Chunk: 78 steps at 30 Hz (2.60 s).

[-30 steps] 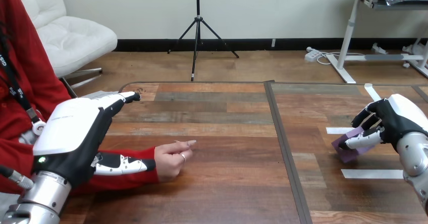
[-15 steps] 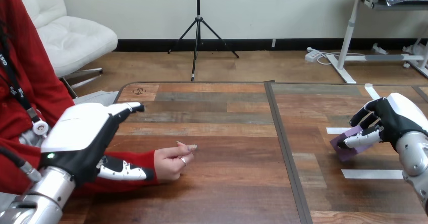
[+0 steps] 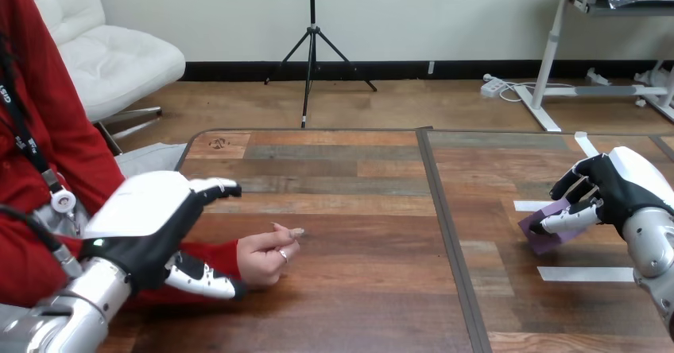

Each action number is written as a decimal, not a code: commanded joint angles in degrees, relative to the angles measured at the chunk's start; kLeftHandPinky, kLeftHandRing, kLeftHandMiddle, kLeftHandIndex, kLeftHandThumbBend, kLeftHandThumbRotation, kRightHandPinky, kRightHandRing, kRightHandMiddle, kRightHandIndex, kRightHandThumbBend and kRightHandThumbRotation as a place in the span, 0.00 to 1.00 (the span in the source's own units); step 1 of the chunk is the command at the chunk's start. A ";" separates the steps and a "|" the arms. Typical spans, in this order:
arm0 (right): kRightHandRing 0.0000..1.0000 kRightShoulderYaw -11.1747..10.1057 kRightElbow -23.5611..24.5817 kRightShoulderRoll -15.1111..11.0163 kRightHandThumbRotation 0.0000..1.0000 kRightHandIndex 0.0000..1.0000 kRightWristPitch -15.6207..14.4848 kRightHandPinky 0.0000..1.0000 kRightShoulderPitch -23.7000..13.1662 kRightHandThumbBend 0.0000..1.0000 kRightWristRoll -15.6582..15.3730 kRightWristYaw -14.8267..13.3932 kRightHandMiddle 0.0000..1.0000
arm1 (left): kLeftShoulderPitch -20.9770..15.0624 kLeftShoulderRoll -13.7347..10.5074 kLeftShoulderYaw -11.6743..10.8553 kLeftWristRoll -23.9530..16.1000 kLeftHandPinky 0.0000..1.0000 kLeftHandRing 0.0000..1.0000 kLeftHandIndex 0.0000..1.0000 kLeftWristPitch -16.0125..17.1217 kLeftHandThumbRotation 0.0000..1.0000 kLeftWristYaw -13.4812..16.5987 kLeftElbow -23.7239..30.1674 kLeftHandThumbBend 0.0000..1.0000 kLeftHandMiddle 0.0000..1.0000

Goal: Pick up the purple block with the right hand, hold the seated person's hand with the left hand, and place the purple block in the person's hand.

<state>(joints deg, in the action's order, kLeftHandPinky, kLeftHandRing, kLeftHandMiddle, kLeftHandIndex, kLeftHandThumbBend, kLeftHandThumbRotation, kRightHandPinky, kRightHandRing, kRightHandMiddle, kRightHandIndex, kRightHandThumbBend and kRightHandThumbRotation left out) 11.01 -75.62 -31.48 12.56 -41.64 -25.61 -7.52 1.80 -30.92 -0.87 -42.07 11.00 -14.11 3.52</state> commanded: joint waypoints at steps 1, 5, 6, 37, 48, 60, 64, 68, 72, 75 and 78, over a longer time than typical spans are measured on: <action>0.49 -0.15 1.92 0.65 0.00 0.49 0.11 0.47 -3.85 0.76 0.54 -0.16 0.52 | -4.50 -1.96 0.79 1.50 0.75 0.82 0.82 -2.13 0.24 -3.05 2.60 1.00 0.84; 0.49 -0.16 1.94 0.60 0.00 0.49 0.42 0.47 -3.78 0.76 0.54 -0.26 0.53 | -5.03 -2.36 1.14 2.25 0.76 0.82 0.82 -2.98 0.23 -5.34 3.17 1.00 0.84; 0.49 -0.17 1.93 0.57 0.00 0.49 0.52 0.47 -3.76 0.76 0.56 -0.23 0.52 | -5.13 -2.46 1.23 2.33 0.76 0.82 0.83 -3.28 0.22 -5.92 3.37 1.00 0.84; 0.48 -0.32 2.02 0.14 0.00 0.49 1.24 0.46 -3.56 0.77 0.70 0.06 0.52 | -7.16 -2.95 4.75 -1.15 0.80 0.85 0.85 -11.66 0.05 -13.47 7.00 1.00 0.86; 0.48 -0.55 2.11 0.13 0.00 0.49 1.50 0.46 -3.55 0.77 1.02 0.36 0.52 | -7.16 -2.15 5.81 -3.62 0.77 0.81 0.81 -11.67 0.01 -8.06 5.31 1.00 0.82; 0.48 -0.44 2.29 0.16 0.00 0.49 1.83 0.46 -3.68 0.77 1.03 0.29 0.51 | -8.47 -2.54 7.80 -6.32 0.73 0.76 0.76 -12.68 0.00 -5.78 3.14 1.00 0.78; 0.48 -0.25 2.34 0.10 0.00 0.49 2.17 0.46 -3.70 0.77 0.81 0.04 0.51 | -9.47 -2.63 8.63 -7.02 0.72 0.75 0.74 -13.03 0.00 -5.82 1.80 0.99 0.76; 0.48 -0.55 2.27 0.23 0.00 0.50 1.85 0.46 -3.90 0.78 1.15 0.38 0.52 | -10.99 -2.67 9.73 -7.62 0.71 0.73 0.72 -13.40 0.00 -6.32 -0.07 0.98 0.74; 0.48 -0.60 2.44 0.33 0.00 0.50 1.71 0.46 -4.06 0.78 1.27 0.51 0.51 | -12.43 -2.83 10.94 -8.07 0.70 0.72 0.70 -13.62 0.00 -6.86 -1.84 0.96 0.73; 0.48 -0.68 2.54 0.39 0.00 0.50 1.81 0.46 -4.09 0.77 1.41 0.48 0.51 | -13.45 -2.75 11.69 -8.18 0.66 0.69 0.68 -13.27 0.00 -6.42 -3.50 0.94 0.70; 0.48 -0.72 2.54 0.45 0.00 0.50 1.76 0.46 -4.17 0.77 1.52 0.53 0.51 | -14.52 -2.67 12.56 -8.44 0.60 0.65 0.65 -13.10 0.00 -6.12 -5.19 0.94 0.67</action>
<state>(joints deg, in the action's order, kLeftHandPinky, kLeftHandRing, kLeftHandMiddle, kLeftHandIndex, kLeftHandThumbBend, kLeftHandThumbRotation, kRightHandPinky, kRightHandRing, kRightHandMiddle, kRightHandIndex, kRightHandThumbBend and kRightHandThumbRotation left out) 11.01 -75.49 -31.48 13.32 -41.65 -25.06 -6.91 -7.27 -32.77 10.38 -49.70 -2.39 -21.18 1.07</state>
